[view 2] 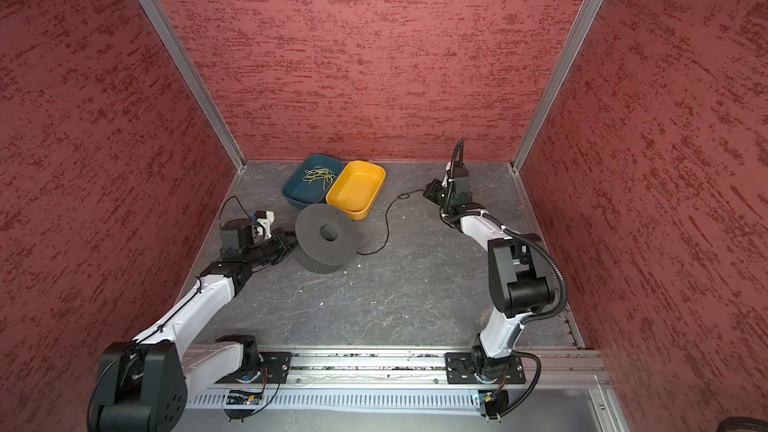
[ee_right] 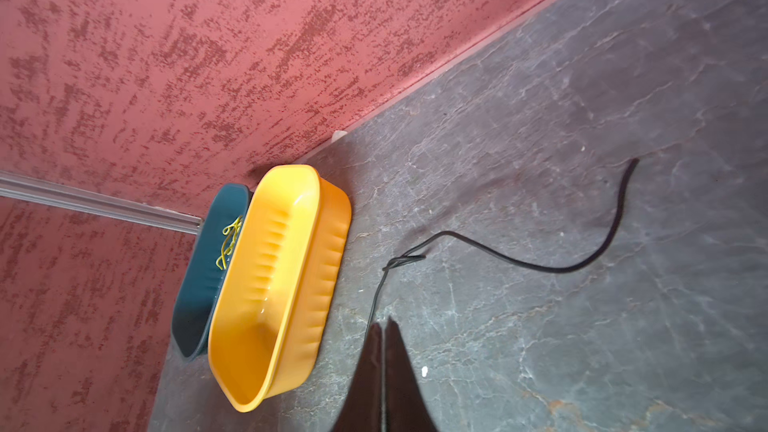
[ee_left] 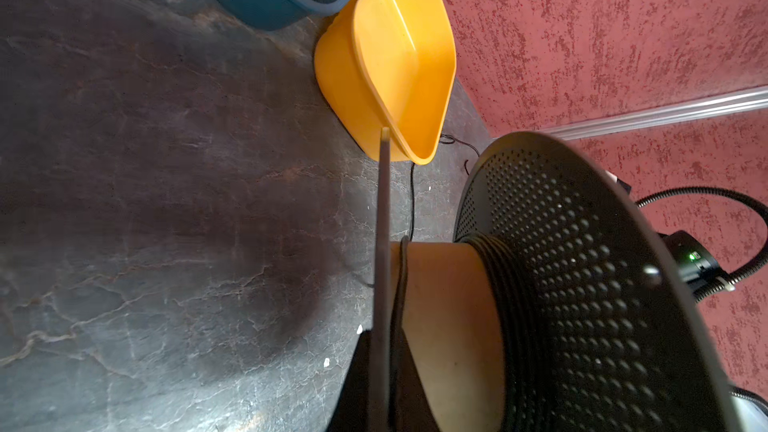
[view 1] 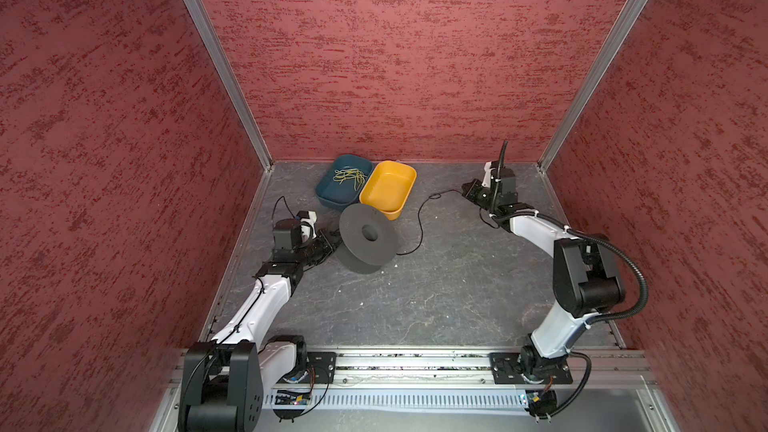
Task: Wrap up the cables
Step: 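Lower the spool flat onto the table with the left gripper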
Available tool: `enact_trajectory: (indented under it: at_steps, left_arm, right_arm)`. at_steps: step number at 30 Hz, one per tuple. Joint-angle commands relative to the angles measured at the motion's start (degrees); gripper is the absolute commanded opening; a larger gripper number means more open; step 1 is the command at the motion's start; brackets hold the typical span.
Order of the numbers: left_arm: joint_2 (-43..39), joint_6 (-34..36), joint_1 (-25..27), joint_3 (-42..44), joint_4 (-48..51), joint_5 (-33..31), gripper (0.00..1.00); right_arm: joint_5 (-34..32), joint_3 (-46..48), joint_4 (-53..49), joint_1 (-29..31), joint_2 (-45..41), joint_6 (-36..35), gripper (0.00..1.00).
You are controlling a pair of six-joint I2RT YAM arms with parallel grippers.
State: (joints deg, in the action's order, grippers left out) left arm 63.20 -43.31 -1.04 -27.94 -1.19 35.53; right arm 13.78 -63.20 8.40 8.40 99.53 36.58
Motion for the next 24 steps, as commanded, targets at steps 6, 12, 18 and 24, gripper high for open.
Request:
enact_trajectory:
  at_steps: [6, 12, 18, 24]
  left_arm:
    - [5.4, -3.4, -1.9, 4.7, -12.6, 2.2, 0.00]
    - [10.5, -5.2, -2.6, 6.9, -17.4, 2.9, 0.07]
    - [13.3, -3.0, -2.7, 5.6, -12.1, 1.9, 0.17]
    - [14.8, 0.3, -2.9, 3.2, -6.5, 0.8, 0.21]
  right_arm:
    - [2.3, 0.5, 1.1, -0.2, 1.0, -0.4, 0.45]
    - [2.7, 0.7, 1.4, -0.3, 1.1, -0.5, 0.46]
    - [3.0, 1.0, 1.5, -0.2, 0.8, -0.6, 0.46]
    - [3.5, 1.1, 2.0, -0.2, 1.1, -0.7, 0.46]
